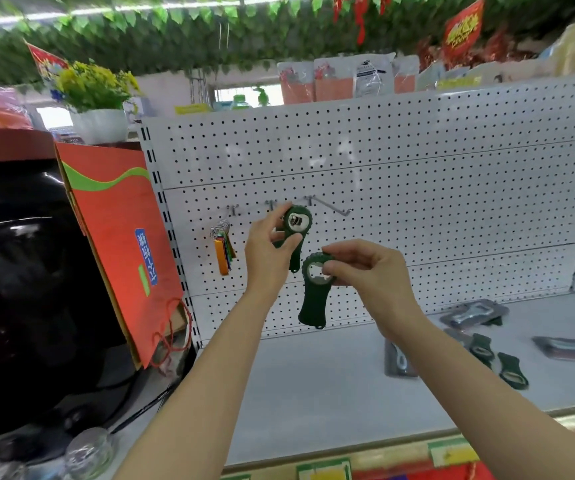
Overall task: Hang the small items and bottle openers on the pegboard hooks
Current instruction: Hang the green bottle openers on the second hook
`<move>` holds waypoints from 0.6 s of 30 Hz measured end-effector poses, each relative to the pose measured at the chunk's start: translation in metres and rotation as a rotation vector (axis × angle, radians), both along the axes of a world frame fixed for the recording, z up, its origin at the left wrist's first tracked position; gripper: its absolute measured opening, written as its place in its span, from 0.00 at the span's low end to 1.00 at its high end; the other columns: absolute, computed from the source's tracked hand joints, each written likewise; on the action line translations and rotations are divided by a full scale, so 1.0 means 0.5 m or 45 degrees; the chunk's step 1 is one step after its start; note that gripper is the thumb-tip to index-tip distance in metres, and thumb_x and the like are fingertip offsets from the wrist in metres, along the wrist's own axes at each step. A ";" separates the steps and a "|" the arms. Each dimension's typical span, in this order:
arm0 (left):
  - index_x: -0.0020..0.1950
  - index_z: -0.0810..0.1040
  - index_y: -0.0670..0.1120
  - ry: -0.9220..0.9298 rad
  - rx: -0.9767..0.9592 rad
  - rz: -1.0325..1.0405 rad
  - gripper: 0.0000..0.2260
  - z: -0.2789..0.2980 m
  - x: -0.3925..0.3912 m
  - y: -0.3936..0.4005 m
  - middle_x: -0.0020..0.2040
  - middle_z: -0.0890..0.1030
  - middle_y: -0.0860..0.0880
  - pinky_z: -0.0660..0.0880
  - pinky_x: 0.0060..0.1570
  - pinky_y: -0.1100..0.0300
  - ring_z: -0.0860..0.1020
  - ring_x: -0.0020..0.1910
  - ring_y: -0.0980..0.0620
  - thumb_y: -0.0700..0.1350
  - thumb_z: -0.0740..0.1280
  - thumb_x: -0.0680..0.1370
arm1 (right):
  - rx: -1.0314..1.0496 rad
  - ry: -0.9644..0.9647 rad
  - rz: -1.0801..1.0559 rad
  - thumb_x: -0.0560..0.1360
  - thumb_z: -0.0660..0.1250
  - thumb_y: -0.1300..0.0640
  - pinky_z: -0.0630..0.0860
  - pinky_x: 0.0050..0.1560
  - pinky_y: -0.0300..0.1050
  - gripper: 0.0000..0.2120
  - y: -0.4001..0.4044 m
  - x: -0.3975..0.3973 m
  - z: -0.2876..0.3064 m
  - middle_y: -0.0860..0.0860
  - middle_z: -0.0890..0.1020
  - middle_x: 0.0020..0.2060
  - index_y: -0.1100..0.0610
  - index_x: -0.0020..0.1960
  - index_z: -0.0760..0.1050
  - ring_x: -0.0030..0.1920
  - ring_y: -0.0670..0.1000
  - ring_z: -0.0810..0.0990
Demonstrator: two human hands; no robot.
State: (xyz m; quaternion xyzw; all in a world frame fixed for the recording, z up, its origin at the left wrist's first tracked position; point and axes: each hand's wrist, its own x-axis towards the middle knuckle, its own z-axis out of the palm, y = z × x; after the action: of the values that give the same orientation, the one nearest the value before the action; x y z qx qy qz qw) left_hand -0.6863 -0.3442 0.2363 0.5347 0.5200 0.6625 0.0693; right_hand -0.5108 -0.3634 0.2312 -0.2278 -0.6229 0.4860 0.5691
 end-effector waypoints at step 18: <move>0.78 0.60 0.54 0.703 -0.330 0.322 0.35 0.024 -0.049 0.024 0.72 0.66 0.52 0.68 0.61 0.56 0.64 0.70 0.51 0.38 0.71 0.75 | -0.017 0.007 -0.050 0.70 0.72 0.69 0.83 0.45 0.48 0.08 0.037 -0.050 0.026 0.54 0.86 0.38 0.58 0.46 0.83 0.39 0.51 0.84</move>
State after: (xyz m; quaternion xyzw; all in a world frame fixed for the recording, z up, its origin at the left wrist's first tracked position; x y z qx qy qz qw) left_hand -0.7110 -0.3321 0.2485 0.6121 0.6614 0.4241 -0.0894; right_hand -0.5357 -0.3451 0.2441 -0.2424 -0.6137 0.4794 0.5786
